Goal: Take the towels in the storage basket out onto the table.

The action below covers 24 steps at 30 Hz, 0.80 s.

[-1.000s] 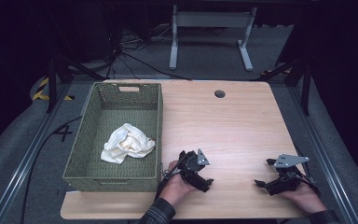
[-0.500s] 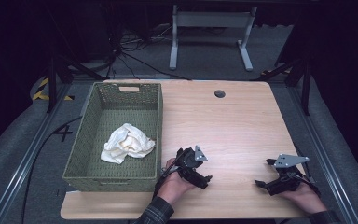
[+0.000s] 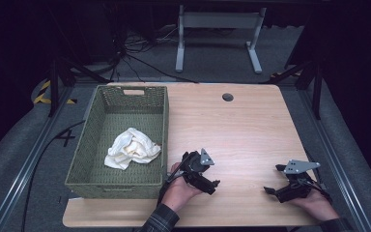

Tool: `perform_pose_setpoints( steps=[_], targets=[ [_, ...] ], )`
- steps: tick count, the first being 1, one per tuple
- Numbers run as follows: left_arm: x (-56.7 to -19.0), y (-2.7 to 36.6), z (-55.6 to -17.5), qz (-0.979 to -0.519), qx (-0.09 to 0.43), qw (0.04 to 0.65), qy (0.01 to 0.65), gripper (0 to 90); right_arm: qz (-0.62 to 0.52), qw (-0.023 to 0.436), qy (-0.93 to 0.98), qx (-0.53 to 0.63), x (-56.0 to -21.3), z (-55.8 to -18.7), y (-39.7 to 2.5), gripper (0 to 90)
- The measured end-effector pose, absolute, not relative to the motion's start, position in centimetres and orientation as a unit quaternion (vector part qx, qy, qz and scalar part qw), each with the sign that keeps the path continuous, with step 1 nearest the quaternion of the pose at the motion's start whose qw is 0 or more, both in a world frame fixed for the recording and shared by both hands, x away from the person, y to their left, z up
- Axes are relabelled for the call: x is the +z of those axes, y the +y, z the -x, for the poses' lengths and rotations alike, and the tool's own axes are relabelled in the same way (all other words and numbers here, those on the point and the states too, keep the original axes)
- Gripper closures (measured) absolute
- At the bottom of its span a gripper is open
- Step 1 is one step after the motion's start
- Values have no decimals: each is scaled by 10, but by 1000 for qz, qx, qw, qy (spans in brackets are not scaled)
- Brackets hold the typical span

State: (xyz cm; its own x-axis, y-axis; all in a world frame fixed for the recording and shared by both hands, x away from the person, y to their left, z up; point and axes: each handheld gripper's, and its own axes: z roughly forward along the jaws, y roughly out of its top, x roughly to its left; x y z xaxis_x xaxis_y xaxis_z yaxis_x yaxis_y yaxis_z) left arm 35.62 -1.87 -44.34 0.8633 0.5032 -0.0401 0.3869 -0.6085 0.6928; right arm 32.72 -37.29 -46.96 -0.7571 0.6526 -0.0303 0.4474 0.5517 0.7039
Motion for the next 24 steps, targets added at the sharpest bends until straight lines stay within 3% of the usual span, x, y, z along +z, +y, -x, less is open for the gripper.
perform_pose_setpoints(
  steps=[24],
  targets=[
    [-420,-17,-356,-889,74,377,248,27,-316,146,869,352,-470,-327,-373,0]
  ],
)
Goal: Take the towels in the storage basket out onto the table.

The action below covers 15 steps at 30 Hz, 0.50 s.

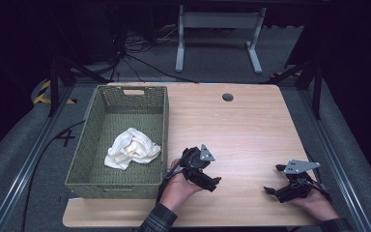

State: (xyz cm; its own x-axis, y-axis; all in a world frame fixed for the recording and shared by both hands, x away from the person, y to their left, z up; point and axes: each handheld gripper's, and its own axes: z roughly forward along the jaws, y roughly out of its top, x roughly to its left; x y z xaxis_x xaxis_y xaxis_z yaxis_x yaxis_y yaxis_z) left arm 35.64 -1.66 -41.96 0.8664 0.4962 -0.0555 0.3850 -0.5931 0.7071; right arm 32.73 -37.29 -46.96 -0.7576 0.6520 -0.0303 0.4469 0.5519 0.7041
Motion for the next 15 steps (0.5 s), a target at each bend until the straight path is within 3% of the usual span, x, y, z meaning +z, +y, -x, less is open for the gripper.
perform_pose_setpoints(
  steps=[15],
  targets=[
    [-396,-15,-360,-888,66,389,237,29,-316,146,869,352,-470,-327,-373,0]
  ],
)
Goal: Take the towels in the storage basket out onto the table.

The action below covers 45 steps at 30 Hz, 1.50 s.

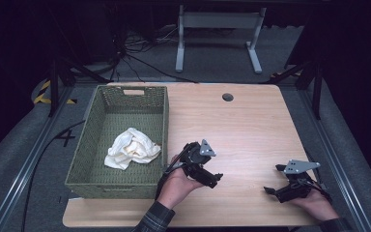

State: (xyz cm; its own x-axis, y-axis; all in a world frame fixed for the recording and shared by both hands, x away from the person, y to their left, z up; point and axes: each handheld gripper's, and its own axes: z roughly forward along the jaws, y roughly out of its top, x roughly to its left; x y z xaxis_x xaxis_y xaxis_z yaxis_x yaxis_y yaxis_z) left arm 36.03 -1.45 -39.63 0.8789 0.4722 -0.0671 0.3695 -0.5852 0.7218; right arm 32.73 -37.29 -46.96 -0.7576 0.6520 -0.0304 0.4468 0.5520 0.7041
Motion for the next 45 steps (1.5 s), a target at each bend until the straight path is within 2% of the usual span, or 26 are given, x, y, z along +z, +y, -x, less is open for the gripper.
perform_pose_setpoints(
  steps=[19,32,45],
  targets=[
    [-371,-10,-374,-893,55,394,208,37,-311,144,870,354,-470,-328,-373,0],
    [-349,31,-379,-875,37,441,199,43,-303,139,874,354,-470,-329,-374,0],
    [-340,84,-387,-862,75,439,243,43,-305,141,873,354,-470,-329,-374,0]
  ],
)
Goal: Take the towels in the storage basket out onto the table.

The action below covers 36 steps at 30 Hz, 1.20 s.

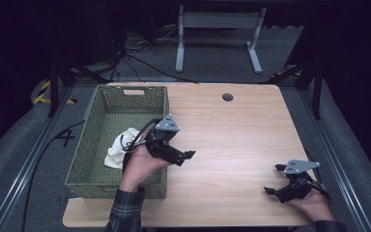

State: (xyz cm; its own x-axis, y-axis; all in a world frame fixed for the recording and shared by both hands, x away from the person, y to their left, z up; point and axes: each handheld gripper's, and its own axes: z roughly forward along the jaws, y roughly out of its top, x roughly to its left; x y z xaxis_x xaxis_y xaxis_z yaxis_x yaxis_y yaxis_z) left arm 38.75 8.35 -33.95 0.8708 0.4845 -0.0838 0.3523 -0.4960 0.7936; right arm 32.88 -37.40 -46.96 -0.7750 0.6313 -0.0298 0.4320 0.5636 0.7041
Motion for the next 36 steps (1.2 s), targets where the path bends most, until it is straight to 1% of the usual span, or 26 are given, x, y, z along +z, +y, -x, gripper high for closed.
perform_pose_setpoints(
  steps=[19,25,36],
  targets=[
    [-338,124,-398,-858,114,409,288,47,-305,140,873,354,-470,-329,-374,0],
    [-344,137,-404,-853,123,404,306,52,-307,140,872,354,-470,-329,-374,0],
    [-362,164,-413,-852,143,361,353,54,-309,141,872,354,-470,-329,-374,0]
  ],
)
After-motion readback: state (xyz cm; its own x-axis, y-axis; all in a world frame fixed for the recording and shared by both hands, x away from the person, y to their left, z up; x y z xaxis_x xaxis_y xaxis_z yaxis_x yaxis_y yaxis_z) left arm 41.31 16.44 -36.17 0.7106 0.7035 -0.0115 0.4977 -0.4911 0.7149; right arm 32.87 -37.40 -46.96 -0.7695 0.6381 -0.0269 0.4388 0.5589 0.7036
